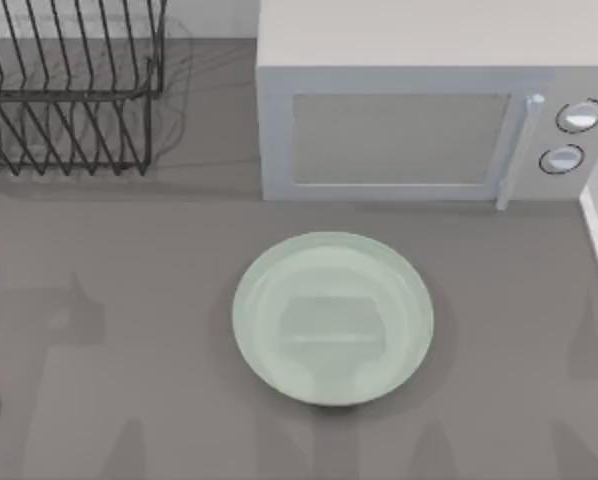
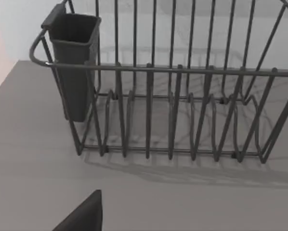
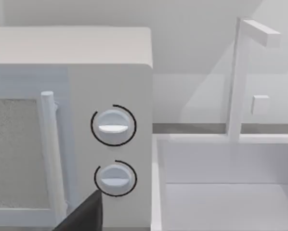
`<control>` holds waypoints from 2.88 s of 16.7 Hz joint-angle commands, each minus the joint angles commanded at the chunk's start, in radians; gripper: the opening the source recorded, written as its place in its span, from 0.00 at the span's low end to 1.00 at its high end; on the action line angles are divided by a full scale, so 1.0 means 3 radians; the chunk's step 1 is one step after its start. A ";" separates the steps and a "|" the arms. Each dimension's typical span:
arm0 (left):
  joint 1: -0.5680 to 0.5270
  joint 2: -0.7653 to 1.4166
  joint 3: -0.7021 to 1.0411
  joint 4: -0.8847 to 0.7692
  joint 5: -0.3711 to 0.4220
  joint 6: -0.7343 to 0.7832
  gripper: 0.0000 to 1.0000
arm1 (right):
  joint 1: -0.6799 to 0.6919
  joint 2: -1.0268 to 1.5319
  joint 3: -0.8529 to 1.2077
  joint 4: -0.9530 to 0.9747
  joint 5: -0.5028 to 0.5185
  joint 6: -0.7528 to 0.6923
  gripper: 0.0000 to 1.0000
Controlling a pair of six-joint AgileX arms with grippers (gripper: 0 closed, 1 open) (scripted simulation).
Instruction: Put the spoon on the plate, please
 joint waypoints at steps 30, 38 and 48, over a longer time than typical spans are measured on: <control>0.0309 0.4928 0.3021 -0.2509 0.0006 -0.0214 1.00 | 0.0000 0.0000 0.0000 0.0000 0.0000 0.0000 1.00; 0.0322 0.5391 0.2483 -0.1486 0.0009 -0.0194 1.00 | 0.0000 0.0000 0.0000 0.0000 0.0000 0.0000 1.00; 0.0322 0.5394 0.2480 -0.1482 0.0009 -0.0194 0.55 | 0.0000 0.0000 0.0000 0.0000 0.0000 0.0000 1.00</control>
